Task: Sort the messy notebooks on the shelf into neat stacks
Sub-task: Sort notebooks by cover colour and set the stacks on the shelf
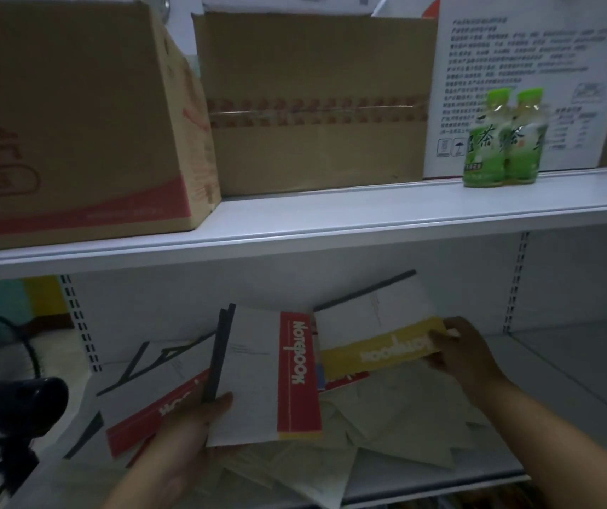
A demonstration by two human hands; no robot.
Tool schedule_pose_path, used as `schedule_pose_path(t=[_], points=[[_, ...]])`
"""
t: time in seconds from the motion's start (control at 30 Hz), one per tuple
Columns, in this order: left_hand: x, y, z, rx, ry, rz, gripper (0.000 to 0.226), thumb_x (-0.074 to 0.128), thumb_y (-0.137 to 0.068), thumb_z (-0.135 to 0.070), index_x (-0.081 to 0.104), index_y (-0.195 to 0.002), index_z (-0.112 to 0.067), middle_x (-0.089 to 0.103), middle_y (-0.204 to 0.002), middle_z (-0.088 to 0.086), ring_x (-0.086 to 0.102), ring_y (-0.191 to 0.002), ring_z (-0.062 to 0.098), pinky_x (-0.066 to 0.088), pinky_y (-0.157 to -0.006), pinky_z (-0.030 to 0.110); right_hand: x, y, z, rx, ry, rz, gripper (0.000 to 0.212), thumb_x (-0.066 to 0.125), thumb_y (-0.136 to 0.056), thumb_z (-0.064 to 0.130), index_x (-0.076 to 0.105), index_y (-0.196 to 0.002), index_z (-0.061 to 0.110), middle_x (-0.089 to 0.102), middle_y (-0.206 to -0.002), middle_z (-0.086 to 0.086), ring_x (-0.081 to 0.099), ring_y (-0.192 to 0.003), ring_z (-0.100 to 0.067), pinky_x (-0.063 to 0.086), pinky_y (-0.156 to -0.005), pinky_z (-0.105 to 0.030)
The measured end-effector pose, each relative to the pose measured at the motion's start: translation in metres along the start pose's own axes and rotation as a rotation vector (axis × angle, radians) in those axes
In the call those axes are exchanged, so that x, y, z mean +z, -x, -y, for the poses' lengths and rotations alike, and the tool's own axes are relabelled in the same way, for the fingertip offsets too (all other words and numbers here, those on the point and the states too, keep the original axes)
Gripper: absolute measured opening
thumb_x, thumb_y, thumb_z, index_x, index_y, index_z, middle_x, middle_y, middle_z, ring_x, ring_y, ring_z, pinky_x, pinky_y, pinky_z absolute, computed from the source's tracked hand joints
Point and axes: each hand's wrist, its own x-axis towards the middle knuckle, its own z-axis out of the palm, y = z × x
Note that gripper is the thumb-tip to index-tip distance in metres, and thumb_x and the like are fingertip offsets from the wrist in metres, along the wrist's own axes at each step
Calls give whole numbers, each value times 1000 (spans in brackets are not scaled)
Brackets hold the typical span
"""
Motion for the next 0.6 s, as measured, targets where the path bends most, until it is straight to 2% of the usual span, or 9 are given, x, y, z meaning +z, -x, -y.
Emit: schedule_pose_path(t=[0.1, 0.17, 0.23, 0.3, 0.37, 0.4, 0.47, 0.5, 0.6], points=[[28, 4, -1, 23, -19, -7, 28, 51, -89, 2, 58, -114, -9, 72, -96, 15, 67, -87, 33, 55, -63, 39, -45, -5, 5, 41, -194, -120, 10, 49, -96, 9, 53, -104, 5, 58, -92, -15, 58, -73, -26, 49, -63, -31], [59, 6, 4, 14, -78, -32, 30, 50, -90, 6, 56, -117, -3, 67, -103, 19, 62, -88, 31, 54, -66, 37, -83, -5, 4, 67, -280, -225, 18, 47, -95, 7, 56, -110, 1, 55, -80, -11, 52, -63, -21, 42, -56, -28], [95, 9, 13, 53, -219, 11, 38, 48, -90, 12, 51, -126, 5, 61, -117, 23, 56, -92, 26, 45, -79, 32, -123, -4, 0, 95, -353, -253, 22, 46, -94, 3, 57, -112, 1, 52, -67, -7, 52, -51, -16, 39, -46, -22], [144, 14, 24, 100, -373, 112, 39, 52, -88, 13, 53, -125, 3, 65, -110, 18, 57, -85, 13, 41, -74, 20, -158, 2, -3, 121, -318, -201, 14, 46, -93, 1, 57, -103, 2, 52, -56, -4, 52, -40, -10, 37, -35, -17], [205, 21, 38, 74, -465, 213, 30, 56, -88, 7, 60, -113, -8, 67, -86, -3, 54, -64, -12, 38, -55, 2, -190, 8, -9, 134, -205, -165, 10, 50, -92, 2, 60, -94, 2, 55, -60, -9, 55, -49, -18, 40, -39, -20], [234, 25, 49, 59, -497, 268, 26, 58, -89, 0, 59, -112, -12, 63, -87, -9, 52, -60, -16, 38, -53, -1, -207, 10, -13, 121, -136, -172, 11, 51, -91, 1, 62, -91, 2, 57, -64, -11, 56, -53, -22, 41, -42, -22], [287, 32, 78, 57, -566, 410, 21, 63, -89, -20, 57, -109, -18, 62, -92, -12, 53, -60, -20, 38, -56, -4, -242, 14, -22, 97, -37, -231, 11, 53, -90, 4, 64, -89, 6, 61, -71, -12, 56, -60, -23, 41, -51, -26], [313, 37, 90, 47, -563, 475, 28, 67, -84, -30, 59, -107, -17, 64, -92, -13, 56, -63, -19, 39, -60, -3, -262, 18, -27, 101, -17, -274, 9, 54, -90, 5, 63, -88, 6, 61, -75, -13, 56, -63, -22, 40, -55, -28], [381, 55, 118, 2, -526, 655, 45, 69, -74, -25, 59, -118, -24, 67, -103, -21, 61, -81, -18, 42, -68, 1, -324, 26, -41, 130, -13, -372, 7, 56, -90, 9, 60, -93, 4, 61, -84, -16, 56, -70, -28, 39, -59, -31]])
